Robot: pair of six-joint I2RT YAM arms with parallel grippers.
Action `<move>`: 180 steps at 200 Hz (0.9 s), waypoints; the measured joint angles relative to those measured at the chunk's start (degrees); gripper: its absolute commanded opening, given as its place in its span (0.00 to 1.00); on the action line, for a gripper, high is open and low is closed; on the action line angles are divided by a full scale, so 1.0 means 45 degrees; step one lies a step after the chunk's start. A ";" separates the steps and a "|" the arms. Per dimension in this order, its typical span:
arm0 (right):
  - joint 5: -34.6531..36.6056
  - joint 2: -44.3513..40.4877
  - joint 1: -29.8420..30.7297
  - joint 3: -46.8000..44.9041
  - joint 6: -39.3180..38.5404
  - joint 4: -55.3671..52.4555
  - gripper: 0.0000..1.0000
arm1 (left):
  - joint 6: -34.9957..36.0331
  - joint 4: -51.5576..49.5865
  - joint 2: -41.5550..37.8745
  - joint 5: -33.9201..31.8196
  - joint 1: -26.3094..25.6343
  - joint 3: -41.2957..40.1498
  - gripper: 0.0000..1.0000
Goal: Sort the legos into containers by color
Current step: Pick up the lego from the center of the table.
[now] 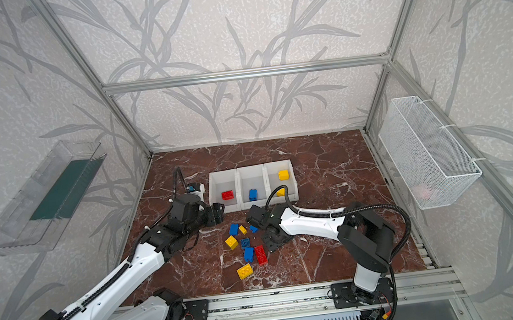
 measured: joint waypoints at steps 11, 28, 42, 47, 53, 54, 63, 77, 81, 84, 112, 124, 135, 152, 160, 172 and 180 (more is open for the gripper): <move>-0.0005 0.0199 -0.0019 0.0000 -0.0010 0.0087 0.54 | 0.0000 0.0000 0.0000 0.0005 0.0000 0.0000 0.80; -0.0024 0.0364 -0.0024 -0.0015 -0.0015 0.0238 0.49 | -0.0005 0.0000 0.0000 0.0000 0.0000 0.0000 0.80; -0.0058 0.0437 -0.0024 -0.0024 -0.0015 0.0355 0.44 | 0.0000 0.0000 0.0000 0.0005 0.0000 0.0000 0.80; -0.0083 0.0452 -0.0024 -0.0024 -0.0010 0.0403 0.43 | 0.0000 0.0000 0.0000 0.0005 0.0000 0.0000 0.81; -0.0097 0.0461 -0.0024 -0.0024 -0.0010 0.0461 0.41 | -0.0005 0.0000 0.0000 0.0005 0.0000 0.0000 0.81; -0.0102 0.0466 -0.0024 -0.0024 -0.0005 0.0471 0.40 | -0.0005 0.0000 0.0000 0.0005 0.0000 0.0000 0.81; -0.0126 0.0471 -0.0024 -0.0024 -0.0005 0.0539 0.37 | -0.0005 0.0000 0.0000 0.0000 0.0000 0.0000 0.81; -0.0126 0.0471 -0.0024 -0.0049 0.0000 0.0627 0.34 | -0.0010 -0.0005 0.0000 0.0000 0.0000 0.0000 0.80; -0.0126 0.0471 -0.0024 -0.0049 0.0000 0.0636 0.33 | -0.0019 -0.0005 0.0000 0.0000 0.0000 0.0000 0.81; -0.0126 0.0471 -0.0024 -0.0049 0.0010 0.0641 0.33 | -0.0024 -0.0005 0.0000 0.0000 0.0000 0.0000 0.81; -0.0131 0.0471 -0.0019 -0.0049 0.0000 0.0661 0.32 | -0.0049 -0.0019 -0.0019 -0.0005 0.0000 0.0000 0.80; -0.0131 0.0471 0.0005 -0.0044 -0.0005 0.0651 0.32 | -0.0058 -0.0058 -0.0044 -0.0015 0.0000 -0.0005 0.81; -0.0141 0.0471 0.0053 0.0010 -0.0024 0.0568 0.32 | -0.0068 -0.0117 -0.0073 -0.0024 0.0000 -0.0010 0.81; -0.0199 0.0461 0.0092 0.0282 -0.0155 0.0325 0.31 | -0.0102 -0.0243 -0.0214 -0.0078 0.0000 -0.0078 0.80; -0.0228 0.0457 0.0102 0.0544 -0.0262 0.0189 0.31 | -0.0151 -0.0316 -0.0325 -0.0131 0.0000 -0.0121 0.81; -0.0238 0.0423 0.0107 0.1098 -0.0457 0.0024 0.31 | -0.0214 -0.0418 -0.0568 -0.0219 0.0000 -0.0199 0.80; -0.0233 0.0413 0.0107 0.1617 -0.0646 -0.0117 0.32 | -0.0277 -0.0486 -0.0782 -0.0325 0.0000 -0.0272 0.80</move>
